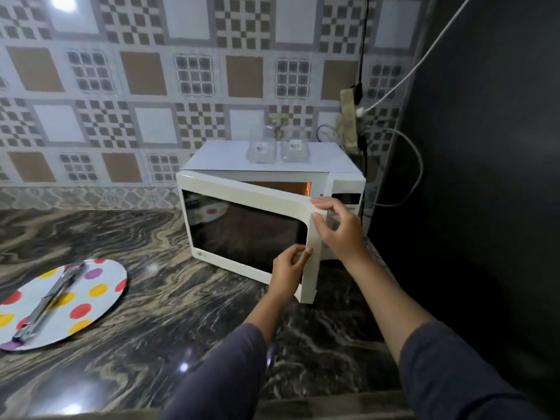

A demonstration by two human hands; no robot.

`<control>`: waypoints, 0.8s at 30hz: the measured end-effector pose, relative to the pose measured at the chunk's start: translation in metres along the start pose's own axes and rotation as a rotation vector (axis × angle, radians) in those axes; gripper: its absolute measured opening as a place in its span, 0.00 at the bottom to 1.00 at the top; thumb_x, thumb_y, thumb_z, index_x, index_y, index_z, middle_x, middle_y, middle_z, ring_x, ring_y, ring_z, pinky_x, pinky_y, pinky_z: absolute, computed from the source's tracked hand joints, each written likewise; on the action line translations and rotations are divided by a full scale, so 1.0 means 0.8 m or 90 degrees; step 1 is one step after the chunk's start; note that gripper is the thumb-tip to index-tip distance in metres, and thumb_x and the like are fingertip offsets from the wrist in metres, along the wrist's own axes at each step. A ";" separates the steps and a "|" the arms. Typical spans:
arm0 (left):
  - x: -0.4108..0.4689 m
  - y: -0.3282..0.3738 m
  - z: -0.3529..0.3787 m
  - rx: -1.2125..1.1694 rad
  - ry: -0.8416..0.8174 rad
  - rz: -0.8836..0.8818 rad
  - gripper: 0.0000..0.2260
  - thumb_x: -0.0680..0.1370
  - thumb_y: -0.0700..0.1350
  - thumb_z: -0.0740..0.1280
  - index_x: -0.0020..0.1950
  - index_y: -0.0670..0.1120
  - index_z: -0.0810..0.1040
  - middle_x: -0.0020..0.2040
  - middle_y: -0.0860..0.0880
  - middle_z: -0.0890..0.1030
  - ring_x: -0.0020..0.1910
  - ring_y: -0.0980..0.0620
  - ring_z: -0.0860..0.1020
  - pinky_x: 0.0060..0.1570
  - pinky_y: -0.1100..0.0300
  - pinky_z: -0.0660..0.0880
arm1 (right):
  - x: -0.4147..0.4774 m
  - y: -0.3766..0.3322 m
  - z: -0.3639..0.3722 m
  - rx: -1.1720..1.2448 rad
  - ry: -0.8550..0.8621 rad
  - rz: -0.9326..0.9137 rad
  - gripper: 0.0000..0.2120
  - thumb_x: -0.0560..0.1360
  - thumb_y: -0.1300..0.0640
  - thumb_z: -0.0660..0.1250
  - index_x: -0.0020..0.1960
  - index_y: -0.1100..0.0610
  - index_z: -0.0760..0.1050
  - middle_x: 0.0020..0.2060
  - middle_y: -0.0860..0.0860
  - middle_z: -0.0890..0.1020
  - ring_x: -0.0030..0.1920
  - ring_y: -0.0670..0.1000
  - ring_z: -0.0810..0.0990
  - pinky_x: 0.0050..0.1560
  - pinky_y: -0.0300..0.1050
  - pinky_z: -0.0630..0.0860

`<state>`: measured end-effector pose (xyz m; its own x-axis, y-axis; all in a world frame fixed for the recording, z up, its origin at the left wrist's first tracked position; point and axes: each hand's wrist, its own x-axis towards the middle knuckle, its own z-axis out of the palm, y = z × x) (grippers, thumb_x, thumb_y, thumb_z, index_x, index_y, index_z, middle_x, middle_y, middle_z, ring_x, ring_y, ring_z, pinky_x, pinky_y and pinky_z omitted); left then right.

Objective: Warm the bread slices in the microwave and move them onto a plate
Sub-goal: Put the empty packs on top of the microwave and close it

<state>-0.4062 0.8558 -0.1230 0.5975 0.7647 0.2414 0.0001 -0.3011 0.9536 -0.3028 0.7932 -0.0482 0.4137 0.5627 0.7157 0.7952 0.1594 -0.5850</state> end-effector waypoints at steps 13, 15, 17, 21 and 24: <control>0.106 -0.034 0.063 0.146 0.057 0.022 0.13 0.81 0.47 0.58 0.38 0.45 0.71 0.35 0.48 0.70 0.36 0.52 0.70 0.38 0.56 0.66 | 0.087 0.104 0.000 -0.029 -0.067 -0.081 0.12 0.72 0.61 0.71 0.54 0.64 0.76 0.55 0.55 0.81 0.60 0.51 0.77 0.64 0.31 0.67; 0.117 -0.033 0.065 0.150 0.055 0.025 0.13 0.81 0.47 0.57 0.38 0.45 0.71 0.35 0.49 0.70 0.36 0.53 0.70 0.39 0.58 0.65 | 0.098 0.109 -0.001 -0.039 -0.104 -0.035 0.14 0.72 0.58 0.71 0.55 0.61 0.75 0.57 0.53 0.80 0.64 0.54 0.74 0.69 0.35 0.63; 0.125 -0.034 0.067 0.156 0.059 0.026 0.14 0.81 0.47 0.57 0.35 0.48 0.68 0.35 0.50 0.69 0.35 0.54 0.69 0.38 0.56 0.66 | 0.106 0.117 0.001 -0.111 -0.154 -0.014 0.20 0.72 0.53 0.71 0.61 0.58 0.72 0.64 0.52 0.75 0.71 0.53 0.66 0.72 0.36 0.49; 0.136 -0.040 0.072 0.153 0.074 0.032 0.15 0.82 0.46 0.57 0.34 0.48 0.66 0.33 0.51 0.68 0.34 0.54 0.68 0.39 0.54 0.67 | 0.111 0.132 0.005 -0.248 -0.164 -0.013 0.35 0.71 0.43 0.69 0.71 0.60 0.63 0.73 0.54 0.63 0.75 0.53 0.56 0.75 0.47 0.46; 0.139 -0.052 0.073 0.149 0.055 0.029 0.17 0.82 0.48 0.55 0.36 0.41 0.69 0.34 0.46 0.70 0.35 0.49 0.70 0.39 0.50 0.69 | 0.118 0.140 0.001 -0.318 -0.162 -0.048 0.42 0.69 0.36 0.66 0.73 0.62 0.61 0.73 0.57 0.64 0.74 0.56 0.60 0.75 0.50 0.53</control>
<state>-0.2925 0.9201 -0.1461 0.5301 0.7903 0.3074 0.1658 -0.4521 0.8764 -0.1750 0.8645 -0.0463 0.2778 0.7519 0.5979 0.9570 -0.1624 -0.2404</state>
